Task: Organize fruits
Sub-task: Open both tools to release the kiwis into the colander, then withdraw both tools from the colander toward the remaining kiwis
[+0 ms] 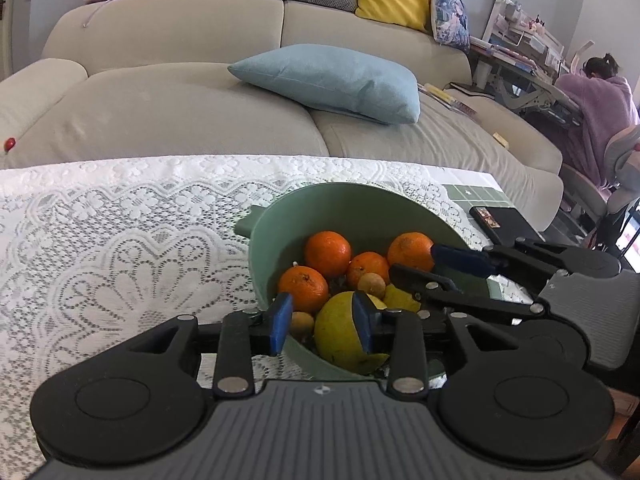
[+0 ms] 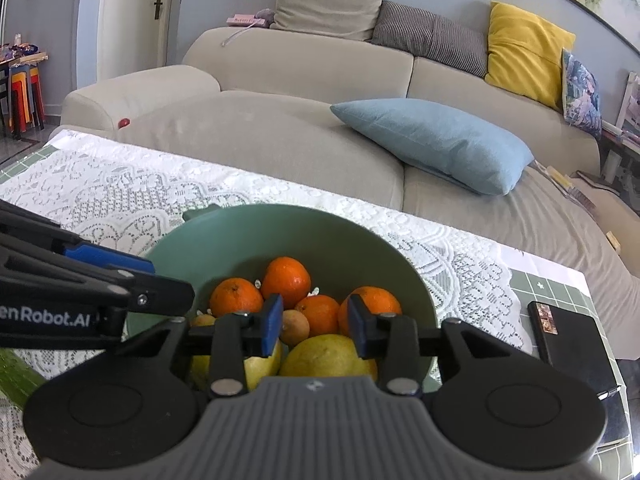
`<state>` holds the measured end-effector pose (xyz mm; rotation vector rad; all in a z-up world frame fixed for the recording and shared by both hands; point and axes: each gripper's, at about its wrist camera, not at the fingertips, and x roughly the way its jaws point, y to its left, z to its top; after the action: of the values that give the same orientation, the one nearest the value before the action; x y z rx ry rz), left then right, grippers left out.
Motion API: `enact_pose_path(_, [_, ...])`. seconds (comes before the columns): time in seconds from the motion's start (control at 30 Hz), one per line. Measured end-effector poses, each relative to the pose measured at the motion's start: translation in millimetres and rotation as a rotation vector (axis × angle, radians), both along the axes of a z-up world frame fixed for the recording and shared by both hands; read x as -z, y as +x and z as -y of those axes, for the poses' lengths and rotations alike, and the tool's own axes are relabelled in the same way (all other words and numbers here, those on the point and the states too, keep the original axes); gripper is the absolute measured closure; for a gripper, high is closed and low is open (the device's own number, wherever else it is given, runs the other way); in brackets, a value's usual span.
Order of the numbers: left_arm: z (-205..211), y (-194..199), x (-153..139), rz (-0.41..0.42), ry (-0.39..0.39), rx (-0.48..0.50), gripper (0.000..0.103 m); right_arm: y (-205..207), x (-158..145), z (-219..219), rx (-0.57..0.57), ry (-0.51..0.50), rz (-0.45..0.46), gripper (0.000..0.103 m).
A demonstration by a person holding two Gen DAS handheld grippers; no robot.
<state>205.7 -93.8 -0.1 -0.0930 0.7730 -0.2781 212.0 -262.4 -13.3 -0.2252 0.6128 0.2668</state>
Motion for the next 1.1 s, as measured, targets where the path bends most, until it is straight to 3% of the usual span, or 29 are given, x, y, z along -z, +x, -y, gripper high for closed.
enact_pose_path(0.17, [-7.0,-11.8,-9.2,0.022,0.033,-0.017,0.060,-8.0,-6.8,-7.0,-0.026,0.025,0.019,0.065])
enact_pose_path(0.4, [-27.3,-34.0,-16.1,0.038,0.059,-0.039,0.058,-19.9,-10.0,-23.7,-0.077,0.059,0.011,0.051])
enact_pose_path(0.7, [-62.8,-59.3,-16.4,0.042,0.061,-0.067,0.056,-38.0,-7.2,-56.9,-0.186,0.108,-0.039,0.050])
enact_pose_path(0.87, [-83.6,-70.0,-10.3,0.031,0.069,-0.062,0.056,-43.6,-1.4,-77.9,-0.239,0.108,-0.073,0.049])
enact_pose_path(0.9, [-88.5,-71.0,-7.9,0.024,0.067,-0.066,0.056,-44.9,-0.4,-81.8,-0.241,0.101,-0.074,0.044])
enact_pose_path(1.1, [-115.5,-74.6,4.6,-0.001,0.047,-0.099,0.056,-49.6,3.4,-99.5,-0.228,0.044,-0.036,0.039])
